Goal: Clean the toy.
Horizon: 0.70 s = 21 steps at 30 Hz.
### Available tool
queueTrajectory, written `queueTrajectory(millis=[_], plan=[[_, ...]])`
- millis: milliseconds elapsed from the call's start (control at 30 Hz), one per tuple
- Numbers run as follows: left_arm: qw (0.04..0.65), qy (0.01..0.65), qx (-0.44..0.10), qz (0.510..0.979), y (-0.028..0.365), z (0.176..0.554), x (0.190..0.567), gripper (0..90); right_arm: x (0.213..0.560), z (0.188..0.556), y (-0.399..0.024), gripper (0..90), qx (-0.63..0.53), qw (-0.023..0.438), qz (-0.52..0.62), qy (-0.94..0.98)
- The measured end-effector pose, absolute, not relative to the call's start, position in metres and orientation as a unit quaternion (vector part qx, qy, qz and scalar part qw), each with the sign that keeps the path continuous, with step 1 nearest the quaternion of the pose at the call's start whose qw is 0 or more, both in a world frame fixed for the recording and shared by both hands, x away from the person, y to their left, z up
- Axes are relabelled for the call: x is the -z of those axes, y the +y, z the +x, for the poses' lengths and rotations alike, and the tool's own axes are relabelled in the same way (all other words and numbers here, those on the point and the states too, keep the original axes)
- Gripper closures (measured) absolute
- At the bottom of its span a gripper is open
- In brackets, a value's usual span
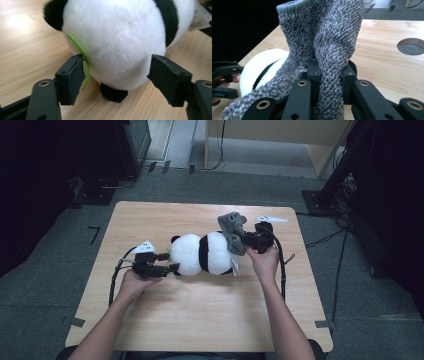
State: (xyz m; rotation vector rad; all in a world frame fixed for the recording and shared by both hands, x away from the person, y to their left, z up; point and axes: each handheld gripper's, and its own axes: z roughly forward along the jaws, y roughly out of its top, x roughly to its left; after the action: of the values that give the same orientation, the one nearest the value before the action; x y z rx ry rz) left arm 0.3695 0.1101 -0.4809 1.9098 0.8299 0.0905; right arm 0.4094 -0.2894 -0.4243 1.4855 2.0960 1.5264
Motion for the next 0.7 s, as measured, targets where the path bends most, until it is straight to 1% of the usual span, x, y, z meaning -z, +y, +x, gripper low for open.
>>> queueTrajectory(millis=[67,167,300,400,567,700], plan=[[0.51,0.346,-0.035,0.787,0.112,0.369,0.481,28.5,0.427,0.412,-0.29,76.9,-0.51,0.078,0.5,0.695],[0.506,0.346,-0.039,0.789,0.107,0.369,0.485,27.6,0.43,0.418,-0.293,76.6,-0.509,0.066,0.51,0.69],[0.491,0.347,-0.061,0.796,0.093,0.372,0.493,26.2,0.433,0.422,-0.294,76.2,-0.51,0.066,0.513,0.687],[0.505,0.33,-0.074,0.794,0.087,0.374,0.498,23.4,0.436,0.425,-0.294,76.2,-0.505,0.071,0.517,0.688],[0.519,0.331,-0.071,0.784,0.084,0.38,0.503,17.4,0.441,0.43,-0.293,76.8,-0.5,0.071,0.521,0.688],[0.516,0.333,-0.087,0.785,0.078,0.38,0.504,17.1,0.443,0.43,-0.292,77.5,-0.499,0.068,0.524,0.687]])
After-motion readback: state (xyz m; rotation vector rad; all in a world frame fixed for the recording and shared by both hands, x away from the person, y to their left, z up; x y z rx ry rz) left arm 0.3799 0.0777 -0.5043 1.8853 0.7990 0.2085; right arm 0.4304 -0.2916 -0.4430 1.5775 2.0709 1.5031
